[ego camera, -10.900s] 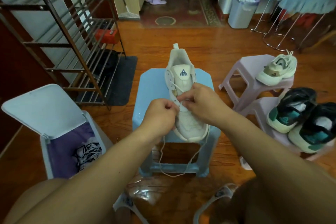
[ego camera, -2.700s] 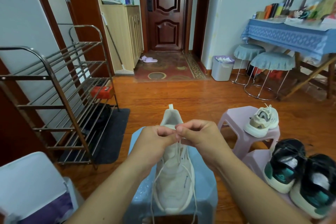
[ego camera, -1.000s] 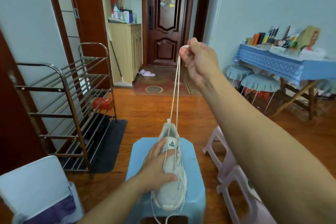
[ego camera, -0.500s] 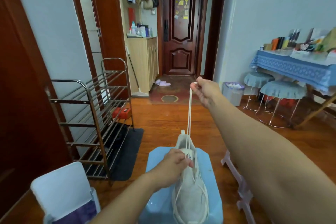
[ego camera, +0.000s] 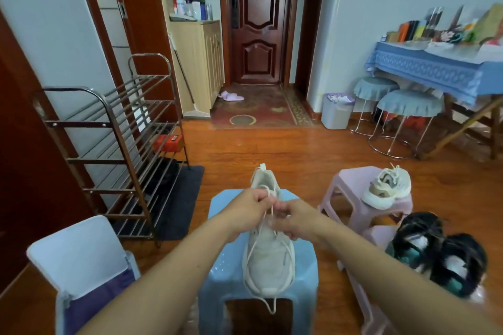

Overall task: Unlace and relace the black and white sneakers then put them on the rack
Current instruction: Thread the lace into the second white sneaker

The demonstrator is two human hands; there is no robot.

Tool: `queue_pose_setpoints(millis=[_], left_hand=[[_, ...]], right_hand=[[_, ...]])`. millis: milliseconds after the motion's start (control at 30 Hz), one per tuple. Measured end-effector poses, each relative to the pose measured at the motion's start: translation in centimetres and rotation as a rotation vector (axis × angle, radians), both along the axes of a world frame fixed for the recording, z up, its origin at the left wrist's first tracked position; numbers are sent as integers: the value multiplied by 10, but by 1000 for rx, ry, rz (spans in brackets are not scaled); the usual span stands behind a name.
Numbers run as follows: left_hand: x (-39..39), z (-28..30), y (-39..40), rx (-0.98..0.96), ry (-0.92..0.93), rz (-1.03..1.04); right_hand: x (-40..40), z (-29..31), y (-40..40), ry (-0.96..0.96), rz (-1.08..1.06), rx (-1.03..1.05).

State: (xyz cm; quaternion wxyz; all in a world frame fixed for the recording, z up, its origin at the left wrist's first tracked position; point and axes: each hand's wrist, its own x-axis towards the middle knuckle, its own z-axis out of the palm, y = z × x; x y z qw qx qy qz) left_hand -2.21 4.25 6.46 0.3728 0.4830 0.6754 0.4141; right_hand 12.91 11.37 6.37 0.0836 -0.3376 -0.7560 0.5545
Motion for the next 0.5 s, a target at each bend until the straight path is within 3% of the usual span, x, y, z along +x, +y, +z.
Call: queue_pose_setpoints(millis=[200,267,367,500], left_hand=[[9,-31,-22,103,66,191],[24,-56,-53,-14,42,380],[50,-89,-96,-133,-218,485],[76,-104,-112,-112,-386,509]], right_hand=[[-19,-21,-6,95,-184,74],[-17,-25,-7,106,-210,31],[-16,-31,-9,162,-240,-41],[-17,-35,-7,191,-243,-102]])
